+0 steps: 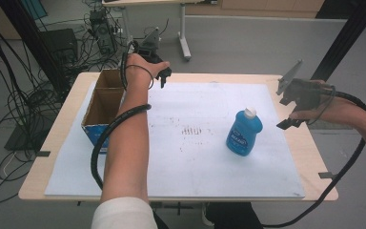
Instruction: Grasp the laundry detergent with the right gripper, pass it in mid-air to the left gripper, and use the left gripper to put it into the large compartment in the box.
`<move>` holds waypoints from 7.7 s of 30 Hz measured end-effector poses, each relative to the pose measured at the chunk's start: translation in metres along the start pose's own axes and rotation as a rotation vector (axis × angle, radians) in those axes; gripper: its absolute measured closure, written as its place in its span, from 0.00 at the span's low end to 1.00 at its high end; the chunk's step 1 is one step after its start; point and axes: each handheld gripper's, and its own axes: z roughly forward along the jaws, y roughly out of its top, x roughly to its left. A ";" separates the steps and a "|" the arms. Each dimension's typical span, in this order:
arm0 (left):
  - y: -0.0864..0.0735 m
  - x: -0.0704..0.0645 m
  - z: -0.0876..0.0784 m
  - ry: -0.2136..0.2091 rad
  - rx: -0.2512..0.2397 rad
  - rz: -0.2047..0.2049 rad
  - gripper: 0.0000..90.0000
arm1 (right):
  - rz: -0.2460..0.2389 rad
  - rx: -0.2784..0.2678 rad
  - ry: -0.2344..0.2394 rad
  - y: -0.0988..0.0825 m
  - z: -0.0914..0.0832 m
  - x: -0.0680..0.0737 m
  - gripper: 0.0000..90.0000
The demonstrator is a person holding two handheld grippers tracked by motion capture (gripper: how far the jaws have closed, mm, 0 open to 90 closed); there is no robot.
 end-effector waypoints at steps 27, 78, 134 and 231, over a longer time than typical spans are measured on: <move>-0.002 0.001 -0.005 -0.002 -0.003 0.008 0.07 | -0.017 0.017 -0.013 0.002 -0.005 0.002 0.08; -0.011 0.006 -0.007 -0.021 -0.005 0.014 0.07 | 0.077 0.013 0.004 -0.039 0.035 0.024 0.06; -0.014 0.002 0.004 -0.018 0.013 0.019 0.07 | 0.379 -0.659 -0.143 -0.029 0.134 0.073 0.03; -0.012 0.004 0.000 -0.020 0.011 0.014 0.07 | 0.384 -0.765 -0.209 -0.015 0.135 0.077 0.02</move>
